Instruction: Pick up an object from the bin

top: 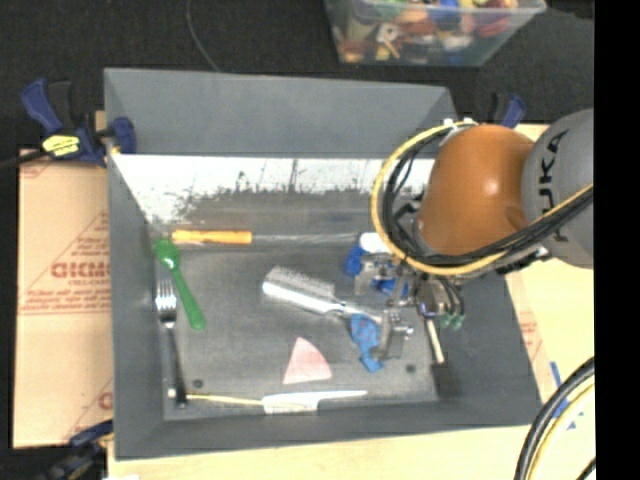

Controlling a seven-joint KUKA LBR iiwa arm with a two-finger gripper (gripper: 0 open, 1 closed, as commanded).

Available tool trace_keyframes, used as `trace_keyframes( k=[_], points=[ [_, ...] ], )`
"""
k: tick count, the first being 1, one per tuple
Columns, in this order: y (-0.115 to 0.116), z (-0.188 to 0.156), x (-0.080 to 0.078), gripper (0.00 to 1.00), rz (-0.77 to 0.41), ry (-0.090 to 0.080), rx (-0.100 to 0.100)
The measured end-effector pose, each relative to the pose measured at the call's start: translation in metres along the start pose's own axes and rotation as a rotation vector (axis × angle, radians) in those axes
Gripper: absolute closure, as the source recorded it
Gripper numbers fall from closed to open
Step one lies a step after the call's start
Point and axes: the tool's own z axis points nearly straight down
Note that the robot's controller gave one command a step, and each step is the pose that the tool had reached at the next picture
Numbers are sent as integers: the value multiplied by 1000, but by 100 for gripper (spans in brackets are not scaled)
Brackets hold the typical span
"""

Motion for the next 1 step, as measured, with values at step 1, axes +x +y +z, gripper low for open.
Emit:
trace_keyframes(
  k=[1],
  points=[
    [0, -4, -1, 0, -1, -6, 1]
  ],
)
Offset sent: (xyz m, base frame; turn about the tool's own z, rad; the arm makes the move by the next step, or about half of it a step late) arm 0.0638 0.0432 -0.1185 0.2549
